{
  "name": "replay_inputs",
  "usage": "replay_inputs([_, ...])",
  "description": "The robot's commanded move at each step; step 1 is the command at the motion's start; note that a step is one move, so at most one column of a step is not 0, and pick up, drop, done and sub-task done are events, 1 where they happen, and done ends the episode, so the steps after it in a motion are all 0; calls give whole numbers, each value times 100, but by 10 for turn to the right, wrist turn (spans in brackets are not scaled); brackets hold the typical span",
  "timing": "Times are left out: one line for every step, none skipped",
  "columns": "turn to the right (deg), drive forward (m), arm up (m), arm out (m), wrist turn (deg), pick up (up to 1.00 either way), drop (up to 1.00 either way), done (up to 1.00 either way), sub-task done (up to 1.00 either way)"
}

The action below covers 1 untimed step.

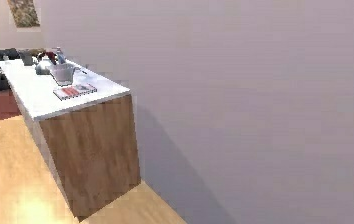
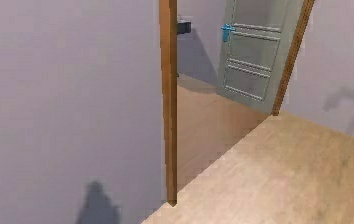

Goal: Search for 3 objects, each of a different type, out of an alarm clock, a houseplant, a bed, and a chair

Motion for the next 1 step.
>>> replay_inputs([-450,0,0,0,0,0,0,0,0])
